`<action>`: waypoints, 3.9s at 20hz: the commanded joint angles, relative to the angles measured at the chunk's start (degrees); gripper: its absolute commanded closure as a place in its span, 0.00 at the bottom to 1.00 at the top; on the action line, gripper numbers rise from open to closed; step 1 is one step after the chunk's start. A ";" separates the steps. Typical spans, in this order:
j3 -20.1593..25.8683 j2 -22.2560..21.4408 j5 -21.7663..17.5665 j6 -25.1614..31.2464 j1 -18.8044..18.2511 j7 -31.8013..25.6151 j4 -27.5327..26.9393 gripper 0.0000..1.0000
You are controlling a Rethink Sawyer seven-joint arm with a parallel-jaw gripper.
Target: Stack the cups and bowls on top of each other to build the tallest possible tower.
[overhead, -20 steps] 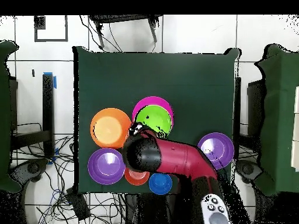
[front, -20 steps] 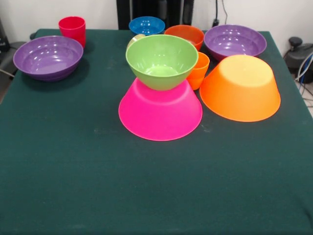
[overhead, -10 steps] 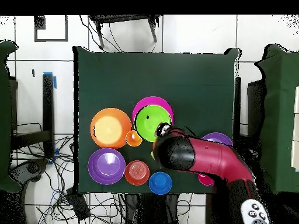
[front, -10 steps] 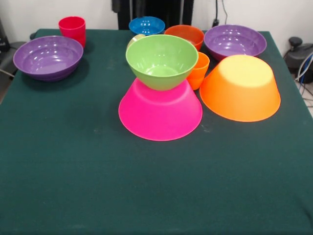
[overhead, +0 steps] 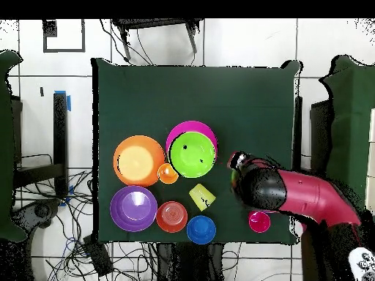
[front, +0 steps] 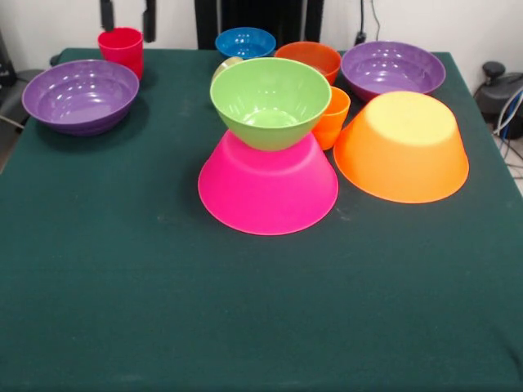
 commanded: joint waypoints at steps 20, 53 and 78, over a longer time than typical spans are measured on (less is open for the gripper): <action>7.46 19.19 -20.33 -7.11 -6.98 -7.78 -4.89 0.00; -0.86 25.87 -23.14 -12.07 -11.66 3.43 -2.83 0.00; -4.75 13.90 -18.89 -10.69 -3.21 5.08 1.12 1.00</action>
